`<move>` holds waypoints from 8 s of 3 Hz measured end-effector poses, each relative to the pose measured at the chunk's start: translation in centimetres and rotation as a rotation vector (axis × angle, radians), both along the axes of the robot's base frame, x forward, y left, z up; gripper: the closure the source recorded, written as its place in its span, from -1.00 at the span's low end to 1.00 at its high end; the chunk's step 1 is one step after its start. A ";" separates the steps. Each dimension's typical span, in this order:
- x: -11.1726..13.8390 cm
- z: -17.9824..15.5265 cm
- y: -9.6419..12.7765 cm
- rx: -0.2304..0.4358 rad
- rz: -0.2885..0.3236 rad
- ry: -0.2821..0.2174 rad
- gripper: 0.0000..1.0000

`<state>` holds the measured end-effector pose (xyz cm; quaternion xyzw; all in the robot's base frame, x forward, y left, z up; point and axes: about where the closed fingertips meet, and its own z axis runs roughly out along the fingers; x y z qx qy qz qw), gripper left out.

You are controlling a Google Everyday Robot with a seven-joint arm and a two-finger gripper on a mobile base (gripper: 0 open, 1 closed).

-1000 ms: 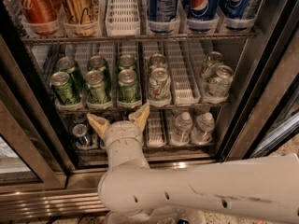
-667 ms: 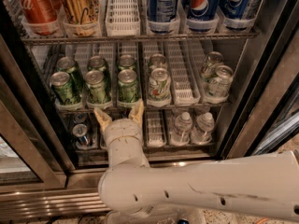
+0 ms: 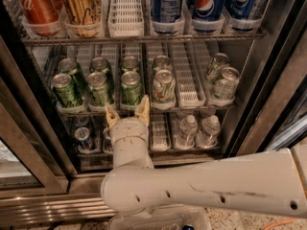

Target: Pick green can from middle shelf of fridge

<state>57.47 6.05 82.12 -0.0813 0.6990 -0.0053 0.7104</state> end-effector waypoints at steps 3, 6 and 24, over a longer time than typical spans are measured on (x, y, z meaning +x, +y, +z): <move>1.4 0.3 -2.1 -0.042 -0.090 -0.047 -0.42; 3.4 0.2 -0.9 0.033 -0.073 -0.085 -0.42; -7.1 10.9 -4.7 0.212 0.253 -0.172 1.00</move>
Offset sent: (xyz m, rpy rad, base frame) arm 0.0169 -0.0282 0.0039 -0.0546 -0.0594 -0.1155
